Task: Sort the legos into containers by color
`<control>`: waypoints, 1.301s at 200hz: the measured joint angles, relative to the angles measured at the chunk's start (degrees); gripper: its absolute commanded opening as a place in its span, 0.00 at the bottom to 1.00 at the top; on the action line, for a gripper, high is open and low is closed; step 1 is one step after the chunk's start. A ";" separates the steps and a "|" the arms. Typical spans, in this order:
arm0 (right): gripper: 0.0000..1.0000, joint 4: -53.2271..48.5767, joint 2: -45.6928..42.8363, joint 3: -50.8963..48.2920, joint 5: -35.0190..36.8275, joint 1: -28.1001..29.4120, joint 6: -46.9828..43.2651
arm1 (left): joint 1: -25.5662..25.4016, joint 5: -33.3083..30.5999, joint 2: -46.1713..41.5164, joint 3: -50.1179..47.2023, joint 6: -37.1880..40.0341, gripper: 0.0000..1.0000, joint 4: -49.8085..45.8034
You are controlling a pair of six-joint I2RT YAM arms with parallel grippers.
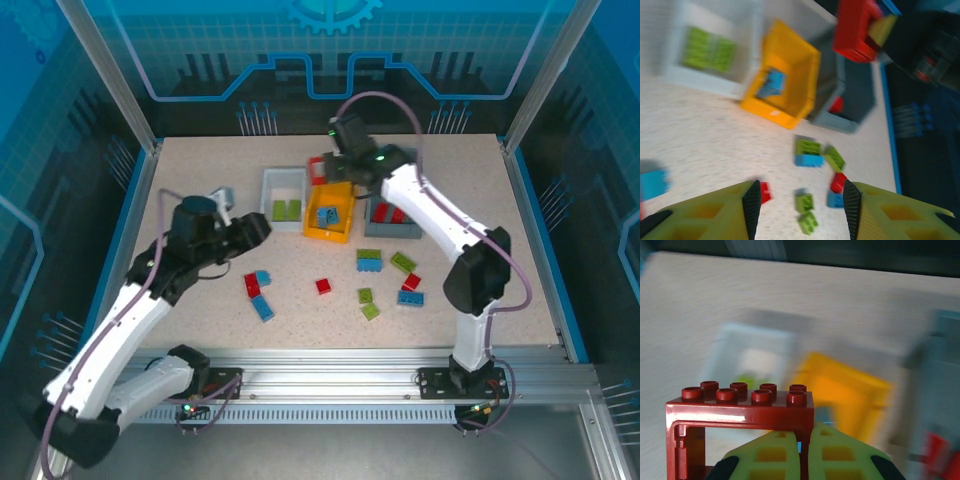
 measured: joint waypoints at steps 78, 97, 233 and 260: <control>0.07 -4.17 10.47 5.42 8.15 -15.21 -0.33 | -15.06 -2.29 24.96 16.06 5.92 0.51 13.88; 0.07 -4.92 16.24 10.36 8.48 -15.47 -0.96 | -17.92 -4.46 30.88 22.05 8.07 0.51 14.43; 0.37 -7.67 29.79 20.00 1.66 -19.08 -1.60 | -23.65 -15.21 42.66 32.41 13.68 0.51 13.40; 0.36 -7.85 28.68 19.52 0.59 -19.06 -1.57 | -23.76 -16.06 41.38 30.58 13.49 0.51 13.03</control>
